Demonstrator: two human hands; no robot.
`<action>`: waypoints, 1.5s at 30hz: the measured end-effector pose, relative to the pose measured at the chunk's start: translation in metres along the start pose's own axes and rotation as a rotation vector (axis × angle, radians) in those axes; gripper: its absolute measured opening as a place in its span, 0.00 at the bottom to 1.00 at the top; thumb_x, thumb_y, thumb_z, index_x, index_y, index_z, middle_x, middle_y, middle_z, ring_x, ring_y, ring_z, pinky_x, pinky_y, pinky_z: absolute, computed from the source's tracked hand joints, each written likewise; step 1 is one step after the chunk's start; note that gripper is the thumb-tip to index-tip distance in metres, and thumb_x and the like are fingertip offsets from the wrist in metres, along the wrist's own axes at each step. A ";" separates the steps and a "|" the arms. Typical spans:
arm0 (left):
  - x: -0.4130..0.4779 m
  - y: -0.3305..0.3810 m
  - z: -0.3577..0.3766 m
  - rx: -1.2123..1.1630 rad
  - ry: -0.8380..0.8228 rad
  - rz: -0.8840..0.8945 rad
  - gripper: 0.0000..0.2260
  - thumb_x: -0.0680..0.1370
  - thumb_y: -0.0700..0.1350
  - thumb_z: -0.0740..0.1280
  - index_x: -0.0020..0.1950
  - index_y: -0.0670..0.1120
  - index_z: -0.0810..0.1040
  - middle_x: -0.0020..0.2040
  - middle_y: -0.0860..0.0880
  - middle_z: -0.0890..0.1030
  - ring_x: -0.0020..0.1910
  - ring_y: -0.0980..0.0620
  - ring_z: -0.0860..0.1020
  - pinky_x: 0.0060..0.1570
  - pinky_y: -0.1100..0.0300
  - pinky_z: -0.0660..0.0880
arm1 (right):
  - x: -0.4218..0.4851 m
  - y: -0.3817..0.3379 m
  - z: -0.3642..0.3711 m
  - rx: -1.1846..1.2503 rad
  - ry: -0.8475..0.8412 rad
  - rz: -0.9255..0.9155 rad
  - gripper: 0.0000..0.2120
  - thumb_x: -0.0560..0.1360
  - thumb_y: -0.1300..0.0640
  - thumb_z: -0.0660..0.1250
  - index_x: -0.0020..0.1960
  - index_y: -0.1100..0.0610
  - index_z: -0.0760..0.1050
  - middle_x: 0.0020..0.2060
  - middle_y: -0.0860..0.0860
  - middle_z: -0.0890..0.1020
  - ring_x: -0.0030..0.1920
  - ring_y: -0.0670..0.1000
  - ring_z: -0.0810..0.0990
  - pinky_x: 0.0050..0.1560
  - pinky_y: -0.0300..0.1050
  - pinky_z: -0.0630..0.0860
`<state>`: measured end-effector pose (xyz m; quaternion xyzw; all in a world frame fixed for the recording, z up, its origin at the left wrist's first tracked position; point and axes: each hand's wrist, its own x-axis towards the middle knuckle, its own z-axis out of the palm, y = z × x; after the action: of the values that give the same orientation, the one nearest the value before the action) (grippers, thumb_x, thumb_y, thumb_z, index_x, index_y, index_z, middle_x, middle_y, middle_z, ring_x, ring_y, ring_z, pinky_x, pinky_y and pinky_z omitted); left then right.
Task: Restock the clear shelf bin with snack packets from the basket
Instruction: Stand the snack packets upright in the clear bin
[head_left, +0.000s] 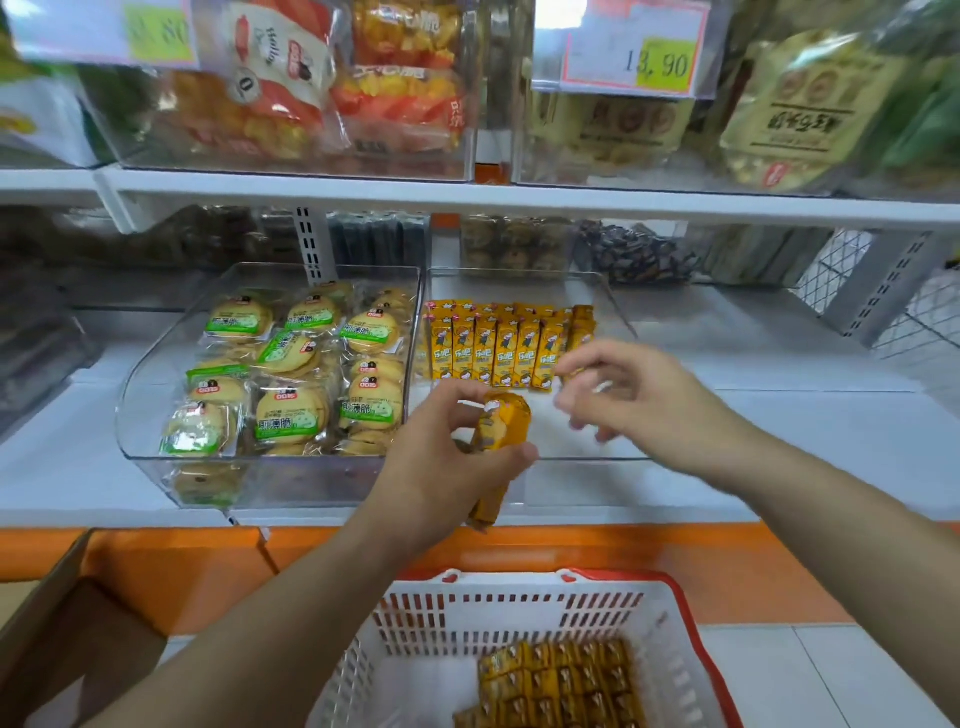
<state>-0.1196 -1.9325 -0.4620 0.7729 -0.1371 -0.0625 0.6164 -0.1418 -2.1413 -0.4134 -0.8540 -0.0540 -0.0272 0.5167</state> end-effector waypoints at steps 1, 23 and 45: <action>-0.004 0.003 0.003 0.023 -0.018 0.021 0.21 0.70 0.48 0.81 0.55 0.59 0.75 0.51 0.53 0.84 0.43 0.51 0.84 0.43 0.47 0.84 | -0.010 -0.002 0.008 0.105 -0.047 0.056 0.13 0.73 0.50 0.74 0.55 0.50 0.78 0.42 0.52 0.85 0.40 0.52 0.84 0.37 0.40 0.79; -0.023 0.021 0.017 -0.319 0.006 -0.086 0.17 0.76 0.43 0.75 0.63 0.48 0.76 0.50 0.44 0.87 0.48 0.45 0.87 0.44 0.53 0.84 | -0.049 0.014 0.010 0.244 -0.229 0.179 0.03 0.75 0.57 0.73 0.44 0.52 0.80 0.43 0.50 0.84 0.44 0.52 0.86 0.45 0.47 0.83; 0.068 0.024 0.040 0.441 0.042 0.127 0.21 0.75 0.51 0.76 0.65 0.53 0.74 0.50 0.56 0.81 0.44 0.51 0.81 0.42 0.51 0.79 | 0.021 0.034 -0.064 -0.251 0.169 -0.181 0.20 0.66 0.69 0.75 0.52 0.52 0.75 0.47 0.50 0.80 0.40 0.60 0.84 0.45 0.55 0.81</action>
<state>-0.0690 -1.9946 -0.4436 0.8799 -0.1830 0.0242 0.4378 -0.1162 -2.2124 -0.4111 -0.8982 -0.0833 -0.1519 0.4041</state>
